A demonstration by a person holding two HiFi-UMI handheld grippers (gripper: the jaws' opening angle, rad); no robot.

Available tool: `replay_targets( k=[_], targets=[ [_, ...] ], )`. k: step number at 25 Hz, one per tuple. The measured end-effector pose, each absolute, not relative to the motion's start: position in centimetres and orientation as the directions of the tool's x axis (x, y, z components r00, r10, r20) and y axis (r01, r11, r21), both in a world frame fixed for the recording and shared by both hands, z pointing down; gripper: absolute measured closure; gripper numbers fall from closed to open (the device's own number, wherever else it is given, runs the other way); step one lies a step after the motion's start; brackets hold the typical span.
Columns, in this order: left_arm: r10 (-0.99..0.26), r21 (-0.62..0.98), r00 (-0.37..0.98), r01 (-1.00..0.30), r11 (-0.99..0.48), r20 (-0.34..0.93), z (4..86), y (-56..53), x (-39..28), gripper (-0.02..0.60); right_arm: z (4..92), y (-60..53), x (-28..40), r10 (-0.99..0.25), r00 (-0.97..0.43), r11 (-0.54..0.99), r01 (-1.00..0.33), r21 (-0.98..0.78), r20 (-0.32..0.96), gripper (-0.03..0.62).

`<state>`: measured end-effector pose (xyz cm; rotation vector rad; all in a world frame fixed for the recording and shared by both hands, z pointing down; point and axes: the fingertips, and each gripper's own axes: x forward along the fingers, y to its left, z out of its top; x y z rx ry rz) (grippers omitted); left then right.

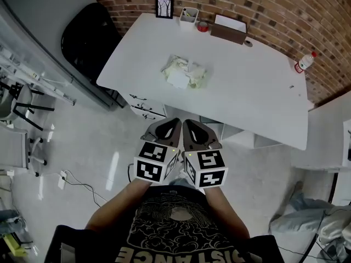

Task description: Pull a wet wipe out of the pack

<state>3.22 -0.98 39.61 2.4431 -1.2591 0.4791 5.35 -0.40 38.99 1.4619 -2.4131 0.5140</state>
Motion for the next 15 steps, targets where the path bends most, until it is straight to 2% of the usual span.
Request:
replay_targets(
  k=[15],
  targets=[
    [-0.752, 0.136, 0.484, -0.868, -0.477, 0.448, 40.0, -3.2, 4.5, 0.569, 38.9, -3.0, 7.0, -0.77, -0.509, 0.491, -0.858, -0.153, 0.385, 0.576]
  ],
)
